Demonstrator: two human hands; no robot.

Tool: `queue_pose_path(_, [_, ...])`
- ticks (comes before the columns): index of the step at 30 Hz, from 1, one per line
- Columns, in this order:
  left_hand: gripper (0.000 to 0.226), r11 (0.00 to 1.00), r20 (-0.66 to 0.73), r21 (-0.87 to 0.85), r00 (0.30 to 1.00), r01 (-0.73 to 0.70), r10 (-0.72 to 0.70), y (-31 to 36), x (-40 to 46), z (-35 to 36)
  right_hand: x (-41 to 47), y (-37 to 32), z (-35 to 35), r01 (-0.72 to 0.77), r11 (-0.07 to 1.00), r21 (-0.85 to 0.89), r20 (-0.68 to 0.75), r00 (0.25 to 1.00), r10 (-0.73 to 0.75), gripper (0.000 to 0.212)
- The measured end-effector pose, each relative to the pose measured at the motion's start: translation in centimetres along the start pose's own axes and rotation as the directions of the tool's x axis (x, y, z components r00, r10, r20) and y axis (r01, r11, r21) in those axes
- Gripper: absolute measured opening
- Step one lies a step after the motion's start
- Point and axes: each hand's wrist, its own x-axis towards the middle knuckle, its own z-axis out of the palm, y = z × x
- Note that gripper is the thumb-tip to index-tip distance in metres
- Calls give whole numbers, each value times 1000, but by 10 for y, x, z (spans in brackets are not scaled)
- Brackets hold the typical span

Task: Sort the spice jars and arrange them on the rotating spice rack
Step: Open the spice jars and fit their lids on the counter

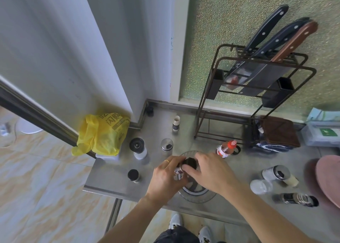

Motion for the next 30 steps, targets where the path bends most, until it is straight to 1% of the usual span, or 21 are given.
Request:
queue_pose_path(1, [50,1000,3,5,1000,0,0,-2,-1,0,0,0,1,-11,1000,2,-1,1000,11,51])
queue_pose_path(3, [50,1000,7,14,1000,3,-3,-4,-2,-1,0,-1,4,36,997,62,27,999,-38,52])
queue_pose_path(5, [50,1000,1,20,1000,3,-3,-4,-4,-2,0,-2,8,62,996,61,22,998,-64,41])
queue_pose_path(6, [49,1000,1,23,1000,-8,8,-4,-5,-2,0,-3,8,39,999,24,-4,999,-39,40])
queue_pose_path(8, [48,999,9,28,1000,-30,30,-4,-9,0,2,-5,8,-4,1000,-17,-52,999,3,54])
queue_pose_path(10, [50,1000,19,23,1000,4,-5,-5,-13,-1,3,-7,8,32,999,23,-15,999,-32,61])
queue_pose_path(11, [49,999,14,20,999,31,-31,-7,-14,-1,4,-7,10,49,998,41,26,998,-50,61])
queue_pose_path(12, [48,999,4,15,999,51,-51,-9,-15,-2,5,-6,12,64,996,63,46,997,-67,54])
queue_pose_path(14, [44,998,-5,2,998,70,-70,-12,-17,-2,7,-7,19,58,994,88,34,998,-61,41])
queue_pose_path(17, [38,996,-17,2,996,92,-92,-18,-22,-4,10,-13,35,31,995,91,0,1000,-31,42])
queue_pose_path(21, [38,980,-10,53,982,190,-190,-31,-25,-5,20,-23,59,9,995,103,-2,1000,-9,39])
queue_pose_path(24, [34,942,-36,108,948,317,-315,-42,-21,-3,34,-34,74,-13,992,127,25,1000,10,40])
queue_pose_path(26, [31,909,-29,165,923,383,-384,-48,-16,-4,43,-41,87,-26,992,121,60,998,19,40])
queue_pose_path(28, [34,884,0,201,902,423,-432,-53,-13,-5,52,-45,100,-32,993,114,84,996,23,39])
queue_pose_path(30, [37,877,28,207,893,434,-449,-59,-13,-6,59,-47,109,-49,992,115,103,994,37,40])
